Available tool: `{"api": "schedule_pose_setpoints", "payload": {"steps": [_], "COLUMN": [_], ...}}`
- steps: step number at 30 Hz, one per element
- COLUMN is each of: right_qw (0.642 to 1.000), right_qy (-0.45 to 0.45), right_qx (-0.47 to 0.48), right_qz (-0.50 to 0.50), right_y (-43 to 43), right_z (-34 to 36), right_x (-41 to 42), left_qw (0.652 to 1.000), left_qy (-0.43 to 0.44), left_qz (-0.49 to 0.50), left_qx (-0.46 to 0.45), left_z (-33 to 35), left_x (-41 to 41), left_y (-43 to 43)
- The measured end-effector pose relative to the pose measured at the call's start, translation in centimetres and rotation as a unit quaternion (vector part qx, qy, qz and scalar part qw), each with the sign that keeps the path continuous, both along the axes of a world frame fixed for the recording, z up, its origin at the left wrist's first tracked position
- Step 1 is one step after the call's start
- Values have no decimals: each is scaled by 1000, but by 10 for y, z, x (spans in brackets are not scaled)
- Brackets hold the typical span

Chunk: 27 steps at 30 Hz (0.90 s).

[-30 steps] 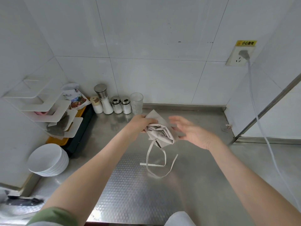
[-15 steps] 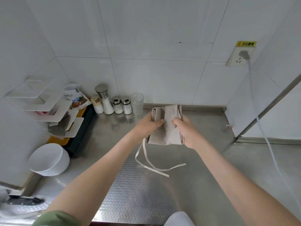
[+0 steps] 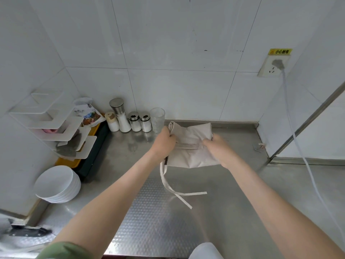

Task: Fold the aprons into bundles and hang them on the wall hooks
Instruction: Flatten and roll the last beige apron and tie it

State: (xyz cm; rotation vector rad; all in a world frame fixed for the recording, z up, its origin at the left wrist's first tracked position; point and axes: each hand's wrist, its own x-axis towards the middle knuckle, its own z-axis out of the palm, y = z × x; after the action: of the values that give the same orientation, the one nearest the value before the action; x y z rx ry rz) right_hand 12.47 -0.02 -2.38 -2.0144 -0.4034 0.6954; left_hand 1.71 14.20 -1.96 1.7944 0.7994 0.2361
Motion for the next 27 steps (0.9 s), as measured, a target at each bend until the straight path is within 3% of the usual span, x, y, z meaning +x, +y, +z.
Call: {"api": "schedule_pose_setpoints", "payload": {"steps": [3,7,9,12,14,16,18,22,27], "right_qw": [979,909,867,739,694,702,736,784,828], "right_qy": [152,307,342,419,438,420,373,334,297], "right_qx": [123,279,355,521,568,573,563,501,412], "right_qz": [-52,-42,-75,-82,-70,-54,-56,-152,-239], "right_y": [-8,-15,-18,-24,-20,-9,3,17,25], "right_z": [0,7,3,-6,-9,-7,-3,1,-3], "right_x": [6,5,3,-5,-15,-26,-34,-35,-25], "left_qw": [970,905,888,879,882,892,901,919,919], "left_qy": [-110,-120,-117,-146,-180,-194,-197,-204,-216], "left_qz": [54,48,45,57,64,69,53,5,19], "left_qx": [-209,-406,-443,-451,-430,-402,-383,-336,-328], "left_z": [2,4,7,14,16,14,15,17,17], "left_x": [-8,-18,-19,-11,-3,3,7,10,9], "left_y": [1,5,1,-7,-13,-17,-22,-30,-32]}}
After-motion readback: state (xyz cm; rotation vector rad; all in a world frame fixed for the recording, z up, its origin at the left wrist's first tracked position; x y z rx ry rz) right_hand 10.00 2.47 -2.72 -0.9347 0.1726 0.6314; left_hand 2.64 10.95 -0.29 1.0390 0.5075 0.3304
